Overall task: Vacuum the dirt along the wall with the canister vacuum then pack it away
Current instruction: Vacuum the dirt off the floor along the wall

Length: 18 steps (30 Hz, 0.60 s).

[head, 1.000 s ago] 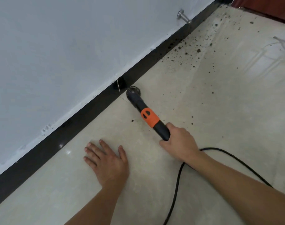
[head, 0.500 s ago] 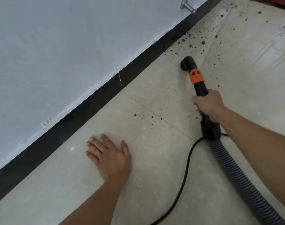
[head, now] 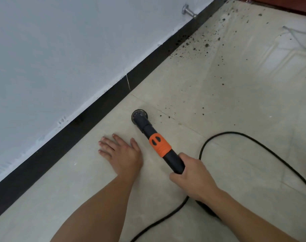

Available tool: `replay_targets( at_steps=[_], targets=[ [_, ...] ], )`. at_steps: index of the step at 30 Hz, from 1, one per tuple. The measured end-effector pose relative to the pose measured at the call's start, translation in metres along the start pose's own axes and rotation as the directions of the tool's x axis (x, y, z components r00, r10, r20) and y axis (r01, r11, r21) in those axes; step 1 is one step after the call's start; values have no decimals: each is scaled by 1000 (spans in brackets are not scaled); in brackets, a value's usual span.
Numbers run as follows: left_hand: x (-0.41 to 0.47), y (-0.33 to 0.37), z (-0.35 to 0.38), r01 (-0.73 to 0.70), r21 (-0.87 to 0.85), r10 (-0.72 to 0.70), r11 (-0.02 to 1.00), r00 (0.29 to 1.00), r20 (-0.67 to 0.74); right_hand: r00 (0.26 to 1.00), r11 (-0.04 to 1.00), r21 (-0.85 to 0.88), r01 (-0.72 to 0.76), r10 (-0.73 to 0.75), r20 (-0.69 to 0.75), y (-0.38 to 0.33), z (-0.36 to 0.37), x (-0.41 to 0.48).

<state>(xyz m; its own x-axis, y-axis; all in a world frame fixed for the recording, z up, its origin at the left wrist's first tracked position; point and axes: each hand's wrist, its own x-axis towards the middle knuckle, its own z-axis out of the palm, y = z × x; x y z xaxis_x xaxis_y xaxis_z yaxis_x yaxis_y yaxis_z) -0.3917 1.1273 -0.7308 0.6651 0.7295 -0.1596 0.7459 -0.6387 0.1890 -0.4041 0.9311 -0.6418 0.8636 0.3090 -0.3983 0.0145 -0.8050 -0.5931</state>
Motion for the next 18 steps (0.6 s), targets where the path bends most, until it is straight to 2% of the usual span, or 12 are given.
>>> replay_targets(
  at_steps=[6,9,14,18],
  targets=[
    [-2,-4,2,-43,14,43,999,999,-16,998,997,-73,-6,1,-62,13,14,-36],
    [-2,-9,2,-87,23,87,996,996,2,984,996,-1,-86,85,-158,31,9,-47],
    [-32,-27,3,-270,45,268,962,963,37,935,968,143,-204,236,-265,73,-3,-82],
    [-56,-41,3,-346,46,344,937,938,41,875,935,250,-249,328,-356,90,-21,-88]
  ],
)
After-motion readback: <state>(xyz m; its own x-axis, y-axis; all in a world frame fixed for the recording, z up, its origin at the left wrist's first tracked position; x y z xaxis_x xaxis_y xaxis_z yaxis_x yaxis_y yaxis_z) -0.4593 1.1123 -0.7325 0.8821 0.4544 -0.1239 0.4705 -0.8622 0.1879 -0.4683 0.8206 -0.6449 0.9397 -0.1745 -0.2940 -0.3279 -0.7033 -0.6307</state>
